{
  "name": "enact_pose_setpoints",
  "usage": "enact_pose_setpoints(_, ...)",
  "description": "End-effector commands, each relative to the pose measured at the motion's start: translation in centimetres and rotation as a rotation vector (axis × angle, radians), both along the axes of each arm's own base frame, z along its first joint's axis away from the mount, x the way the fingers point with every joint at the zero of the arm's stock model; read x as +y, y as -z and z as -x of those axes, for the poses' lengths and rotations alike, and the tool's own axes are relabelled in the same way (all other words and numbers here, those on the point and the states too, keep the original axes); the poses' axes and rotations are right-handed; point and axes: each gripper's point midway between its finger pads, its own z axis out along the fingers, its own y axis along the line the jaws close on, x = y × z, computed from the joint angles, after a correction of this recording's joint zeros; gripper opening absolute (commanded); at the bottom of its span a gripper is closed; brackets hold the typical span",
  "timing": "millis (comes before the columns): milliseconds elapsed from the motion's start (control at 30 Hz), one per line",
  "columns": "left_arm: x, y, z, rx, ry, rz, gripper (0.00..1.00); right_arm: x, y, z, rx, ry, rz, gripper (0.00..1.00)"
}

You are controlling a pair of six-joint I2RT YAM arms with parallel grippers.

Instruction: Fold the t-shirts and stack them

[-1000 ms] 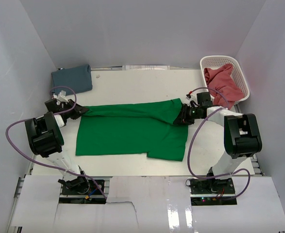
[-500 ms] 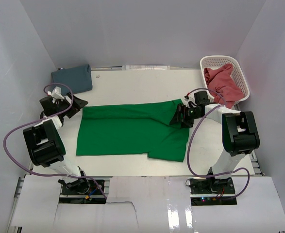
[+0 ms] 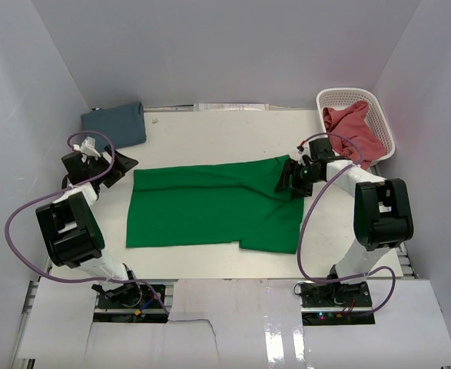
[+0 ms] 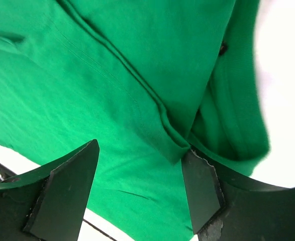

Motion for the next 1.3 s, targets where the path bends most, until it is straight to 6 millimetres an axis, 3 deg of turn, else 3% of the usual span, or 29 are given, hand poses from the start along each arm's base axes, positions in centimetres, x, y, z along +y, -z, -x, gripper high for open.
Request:
enact_pose_setpoints(0,0.0,-3.7,-1.4,-0.105,0.042,-0.004,0.98,-0.8,-4.2,-2.5,-0.121,0.026,0.043,0.72)
enact_pose_setpoints(167,-0.8,-4.9,-2.8,-0.14,0.095,0.016,0.98,-1.2,-6.2,-4.0,-0.176,0.054,0.065,0.71)
enact_pose_setpoints(300,-2.8,-4.0,-4.0,-0.135,0.172,0.01,0.98,-0.9,-7.5,-6.5,-0.278,0.077,0.047,0.7)
enact_pose_setpoints(333,-3.3,-2.9,-4.3,-0.113,0.184,0.019,0.98,-0.5,-7.5,-6.9,-0.281,0.069,0.032,0.68)
enact_pose_setpoints(367,-3.7,-2.6,-4.5,-0.108,0.198,0.027,0.98,-0.2,-8.0,-7.7,-0.301,0.065,0.018,0.6)
enact_pose_setpoints(433,-5.1,-1.9,-5.4,-0.099,0.238,0.039,0.98,0.2,-6.8,-8.7,-0.272,0.06,0.007,0.51)
enact_pose_setpoints(467,-5.6,-1.6,-5.7,-0.095,0.25,0.041,0.98,0.5,-7.3,-9.8,-0.29,0.058,0.0,0.37)
enact_pose_setpoints(500,-6.4,-1.9,-6.3,-0.107,0.276,0.036,0.98,0.6,-6.0,-10.2,-0.264,0.055,0.002,0.32)
enact_pose_setpoints(667,-8.3,-0.3,-7.8,-0.088,0.339,0.058,0.98,1.5,-5.5,-13.2,-0.285,0.049,-0.029,0.08)
enact_pose_setpoints(800,-8.3,1.1,-8.3,-0.064,0.347,0.076,0.98,1.6,-3.1,-14.3,-0.23,0.057,-0.017,0.08)
enact_pose_setpoints(1267,-8.4,5.2,-8.7,0.014,0.349,0.068,0.98,-0.1,2.1,-15.1,-0.156,0.106,0.054,0.08)
